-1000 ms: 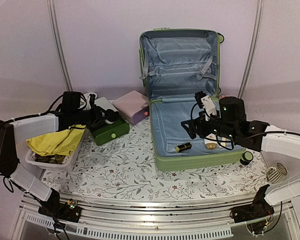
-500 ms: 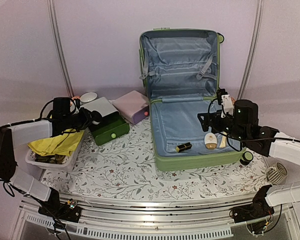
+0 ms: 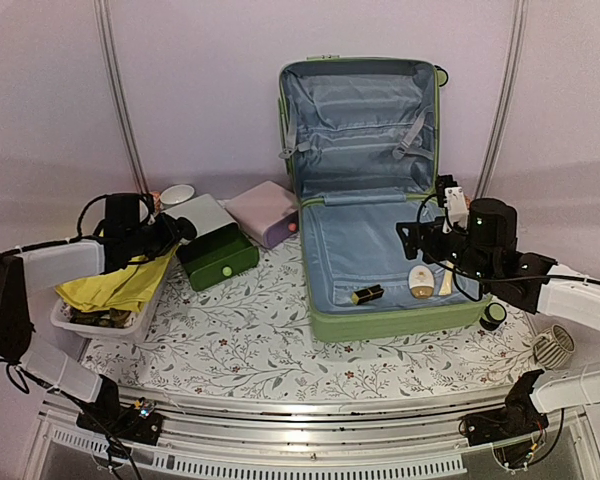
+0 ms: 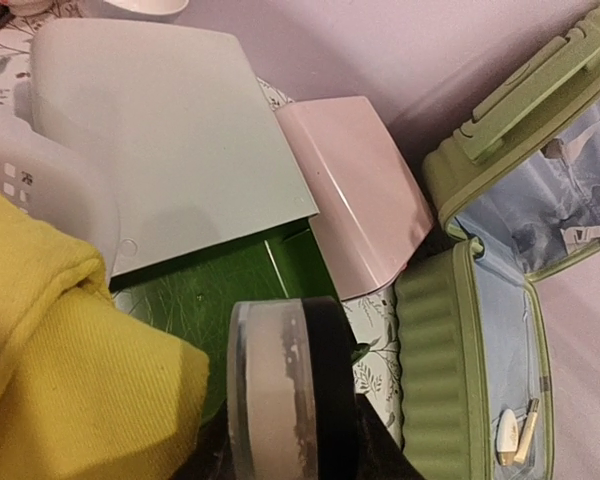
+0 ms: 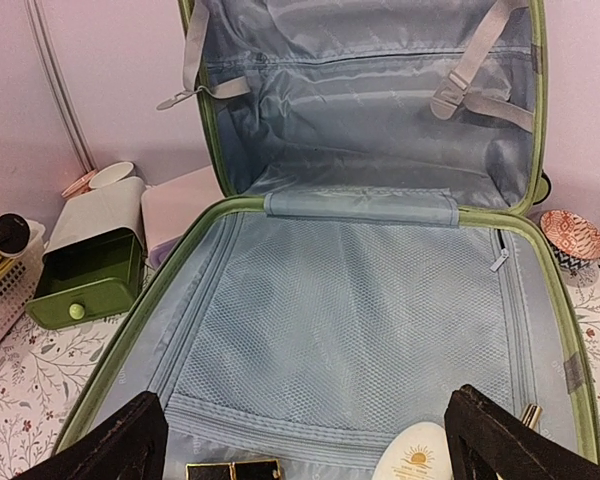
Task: Open, take out, and arrange the luggage
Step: Place the makeup in the drawer.
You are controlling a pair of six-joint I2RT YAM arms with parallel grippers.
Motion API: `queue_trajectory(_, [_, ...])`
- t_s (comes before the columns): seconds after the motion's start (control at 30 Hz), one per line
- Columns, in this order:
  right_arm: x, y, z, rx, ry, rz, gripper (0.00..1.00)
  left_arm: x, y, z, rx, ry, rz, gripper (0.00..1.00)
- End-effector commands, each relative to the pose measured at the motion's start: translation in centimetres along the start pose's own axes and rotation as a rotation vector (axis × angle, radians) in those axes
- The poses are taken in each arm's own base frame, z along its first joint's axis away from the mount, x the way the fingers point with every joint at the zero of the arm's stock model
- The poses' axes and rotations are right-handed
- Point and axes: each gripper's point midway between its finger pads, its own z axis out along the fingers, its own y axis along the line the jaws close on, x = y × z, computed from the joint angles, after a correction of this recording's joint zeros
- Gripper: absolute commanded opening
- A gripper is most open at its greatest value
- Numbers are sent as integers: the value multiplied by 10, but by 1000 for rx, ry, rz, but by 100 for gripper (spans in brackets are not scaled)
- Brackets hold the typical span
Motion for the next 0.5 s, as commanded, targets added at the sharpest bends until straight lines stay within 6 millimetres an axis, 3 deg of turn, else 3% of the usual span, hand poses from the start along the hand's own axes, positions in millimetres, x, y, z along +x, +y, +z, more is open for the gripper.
queue_trajectory(0.0, [-10,-7,1,31,-37,7,99,-16,1,7,-3,-53,26,0])
queue_trajectory(0.33, [-8,-9,2,34,-31,0,99,-15,14,31,-28,-34,15,0])
queue_trajectory(0.47, [-8,-10,0,34,-32,2,99,-9,5,46,37,13,10,0])
